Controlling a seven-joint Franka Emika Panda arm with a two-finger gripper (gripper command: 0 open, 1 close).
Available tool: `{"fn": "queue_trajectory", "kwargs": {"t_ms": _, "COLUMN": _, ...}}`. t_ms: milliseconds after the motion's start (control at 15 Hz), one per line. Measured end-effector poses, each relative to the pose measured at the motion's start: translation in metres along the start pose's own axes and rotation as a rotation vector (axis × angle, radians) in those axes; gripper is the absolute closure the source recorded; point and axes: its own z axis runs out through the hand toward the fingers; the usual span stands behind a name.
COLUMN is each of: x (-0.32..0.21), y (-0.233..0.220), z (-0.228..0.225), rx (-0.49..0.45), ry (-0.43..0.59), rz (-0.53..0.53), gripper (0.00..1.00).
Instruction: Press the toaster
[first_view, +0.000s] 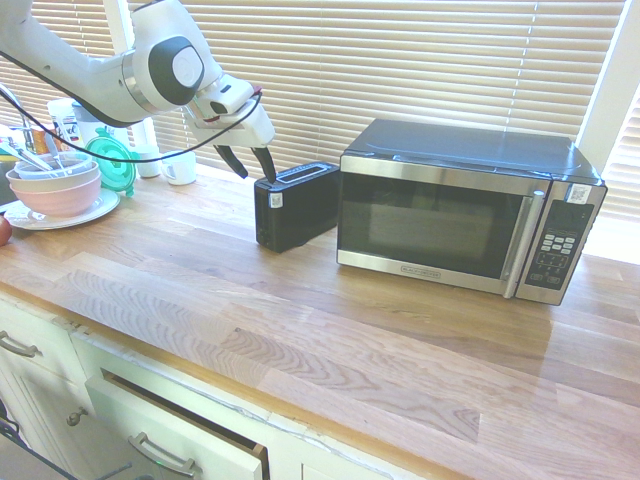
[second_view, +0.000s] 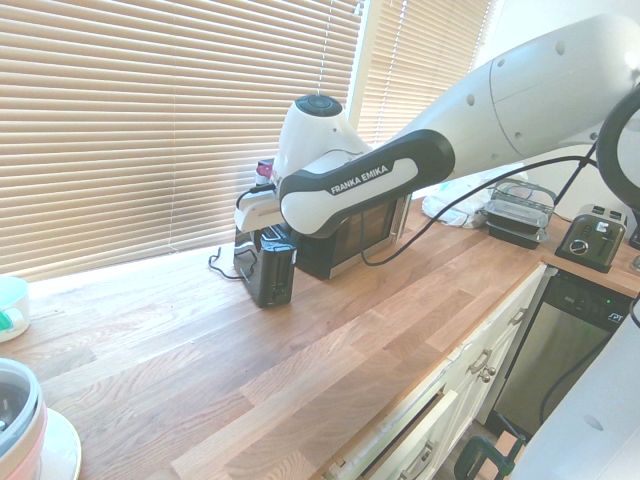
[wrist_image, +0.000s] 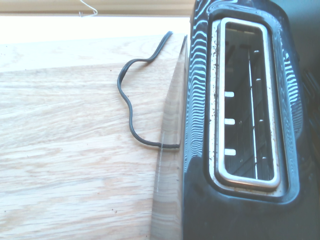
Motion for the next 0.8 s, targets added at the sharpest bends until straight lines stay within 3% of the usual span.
{"fn": "queue_trajectory", "kwargs": {"t_ms": 800, "x": 0.0050, "y": 0.0085, "z": 0.0040, "rx": 0.006, "ry": 0.006, "rz": 0.004, "gripper": 1.00}}
